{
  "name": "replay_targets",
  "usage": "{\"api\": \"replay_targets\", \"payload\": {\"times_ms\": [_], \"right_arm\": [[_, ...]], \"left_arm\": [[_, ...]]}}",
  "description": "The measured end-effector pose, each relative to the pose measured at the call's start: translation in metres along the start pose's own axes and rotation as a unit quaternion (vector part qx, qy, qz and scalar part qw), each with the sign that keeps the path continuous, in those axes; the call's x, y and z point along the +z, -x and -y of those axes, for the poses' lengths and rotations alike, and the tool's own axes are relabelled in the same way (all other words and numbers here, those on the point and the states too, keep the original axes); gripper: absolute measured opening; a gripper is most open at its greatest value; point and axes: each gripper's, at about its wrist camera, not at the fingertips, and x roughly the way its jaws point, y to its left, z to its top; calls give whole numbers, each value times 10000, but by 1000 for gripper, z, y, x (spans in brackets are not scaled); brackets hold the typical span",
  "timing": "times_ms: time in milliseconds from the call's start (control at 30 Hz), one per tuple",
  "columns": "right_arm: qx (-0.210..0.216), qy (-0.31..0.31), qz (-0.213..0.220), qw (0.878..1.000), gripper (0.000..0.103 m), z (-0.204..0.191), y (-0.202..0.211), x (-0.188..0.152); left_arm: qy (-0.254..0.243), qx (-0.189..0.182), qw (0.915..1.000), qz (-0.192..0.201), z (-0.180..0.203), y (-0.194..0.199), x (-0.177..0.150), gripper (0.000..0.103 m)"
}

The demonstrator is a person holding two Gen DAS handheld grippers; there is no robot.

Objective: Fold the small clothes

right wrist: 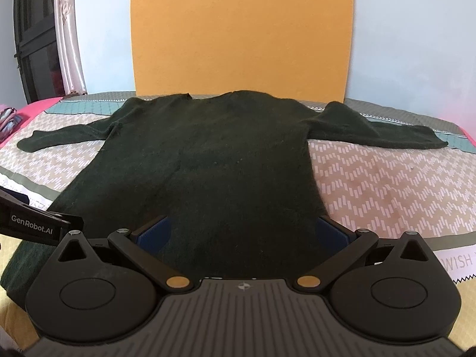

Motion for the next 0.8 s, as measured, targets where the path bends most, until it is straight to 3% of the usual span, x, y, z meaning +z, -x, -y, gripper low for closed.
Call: {"api": "replay_targets", "payload": {"times_ms": [800], "right_arm": [[204,19,-61,9998,103,1,-5,1]], "left_arm": [[-30,52,10000,-38,-1,-4,0,103]]}}
